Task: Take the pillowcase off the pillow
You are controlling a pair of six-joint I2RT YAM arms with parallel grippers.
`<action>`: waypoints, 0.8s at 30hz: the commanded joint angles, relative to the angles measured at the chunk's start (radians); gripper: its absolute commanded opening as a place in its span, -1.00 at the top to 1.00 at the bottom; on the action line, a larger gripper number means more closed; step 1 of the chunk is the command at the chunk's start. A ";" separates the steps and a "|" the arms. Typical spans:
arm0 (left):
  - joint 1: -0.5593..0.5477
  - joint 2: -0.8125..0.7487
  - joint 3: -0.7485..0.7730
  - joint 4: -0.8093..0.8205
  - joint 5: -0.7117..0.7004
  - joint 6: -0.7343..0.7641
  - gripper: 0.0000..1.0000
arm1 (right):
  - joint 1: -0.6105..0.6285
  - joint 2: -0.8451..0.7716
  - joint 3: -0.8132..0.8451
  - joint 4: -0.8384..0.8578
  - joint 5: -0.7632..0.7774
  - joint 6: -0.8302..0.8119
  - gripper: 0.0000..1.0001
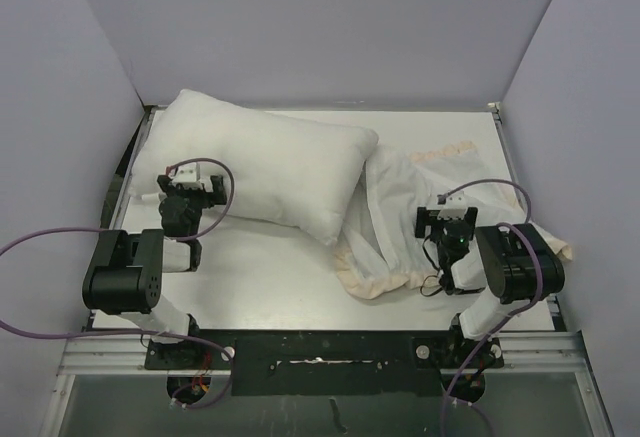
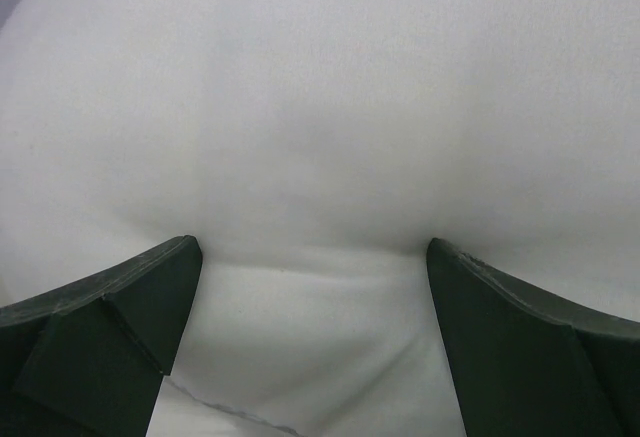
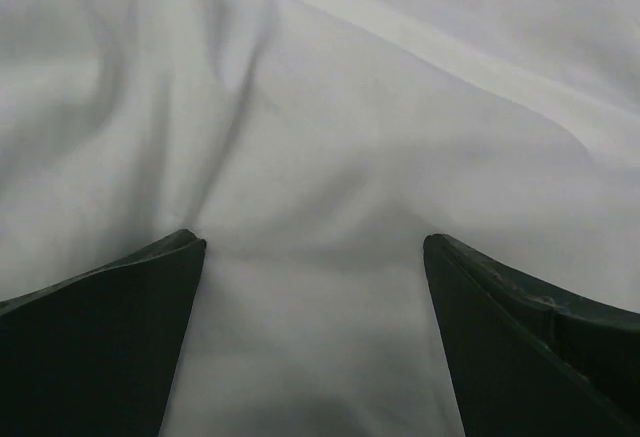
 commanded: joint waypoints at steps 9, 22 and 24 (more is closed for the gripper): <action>-0.032 0.008 0.032 -0.269 -0.051 0.035 -0.96 | -0.022 -0.033 0.257 -0.300 -0.169 -0.060 -0.96; -0.032 0.012 0.038 -0.274 -0.052 0.036 -0.96 | -0.014 -0.031 0.259 -0.302 -0.161 -0.069 -0.96; -0.032 0.014 0.041 -0.280 -0.051 0.036 -0.96 | -0.014 -0.031 0.259 -0.302 -0.161 -0.067 -0.95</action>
